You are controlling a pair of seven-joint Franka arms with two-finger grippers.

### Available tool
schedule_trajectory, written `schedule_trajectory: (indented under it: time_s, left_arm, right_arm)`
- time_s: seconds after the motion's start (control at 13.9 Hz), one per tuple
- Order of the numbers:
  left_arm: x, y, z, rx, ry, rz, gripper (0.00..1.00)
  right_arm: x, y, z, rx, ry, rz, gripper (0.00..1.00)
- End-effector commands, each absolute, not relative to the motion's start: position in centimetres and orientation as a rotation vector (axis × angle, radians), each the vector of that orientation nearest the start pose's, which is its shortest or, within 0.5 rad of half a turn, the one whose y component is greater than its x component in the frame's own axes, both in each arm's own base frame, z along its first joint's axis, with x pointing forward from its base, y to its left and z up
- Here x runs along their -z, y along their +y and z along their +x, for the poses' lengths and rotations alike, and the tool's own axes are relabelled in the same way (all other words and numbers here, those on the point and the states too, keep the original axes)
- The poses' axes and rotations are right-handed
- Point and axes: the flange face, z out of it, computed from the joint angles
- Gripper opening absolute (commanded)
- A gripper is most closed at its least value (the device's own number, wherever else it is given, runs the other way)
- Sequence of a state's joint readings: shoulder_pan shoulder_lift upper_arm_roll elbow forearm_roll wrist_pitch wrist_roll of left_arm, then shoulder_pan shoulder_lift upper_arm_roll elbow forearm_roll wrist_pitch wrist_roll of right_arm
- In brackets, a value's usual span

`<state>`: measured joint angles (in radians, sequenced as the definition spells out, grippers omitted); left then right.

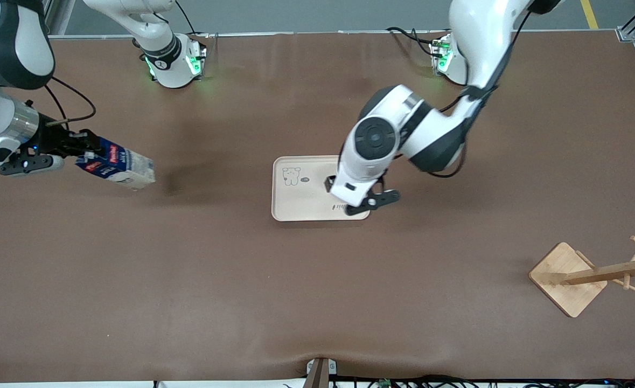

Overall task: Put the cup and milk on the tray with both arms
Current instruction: 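Lower the mug onto the tray while the right gripper lifts the milk, then release the mug while the right gripper carries the milk to the tray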

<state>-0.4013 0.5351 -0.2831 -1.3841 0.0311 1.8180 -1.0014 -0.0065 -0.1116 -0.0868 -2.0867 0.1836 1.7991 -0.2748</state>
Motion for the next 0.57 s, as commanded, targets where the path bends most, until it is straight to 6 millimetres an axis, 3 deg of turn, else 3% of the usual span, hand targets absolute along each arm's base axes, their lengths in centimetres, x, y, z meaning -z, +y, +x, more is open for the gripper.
schedule_trajectory:
  time_s: [0.0,0.14,0.29,0.5]
  left_arm:
    - [-47.6,-33.1,58.6,-0.117,-0.591,-3.091,1.00]
    - [-51.3,-26.1,60.1,-0.103,-0.553,-3.091,1.00]
    - [-53.6,-19.5,61.4,-0.081,-0.457,-3.110,1.00]
    - [-56.5,-11.7,62.1,-0.038,-0.433,-3.119,1.00]
  right_arm:
    - [-48.4,2.5,50.3,-0.214,-0.139,-2.872,0.00]
    - [-50.2,9.8,50.5,-0.214,-0.035,-2.903,0.00]
    - [-50.8,18.2,51.0,-0.232,0.084,-2.933,0.00]
    - [-49.0,29.4,51.6,-0.264,0.232,-2.979,0.00]
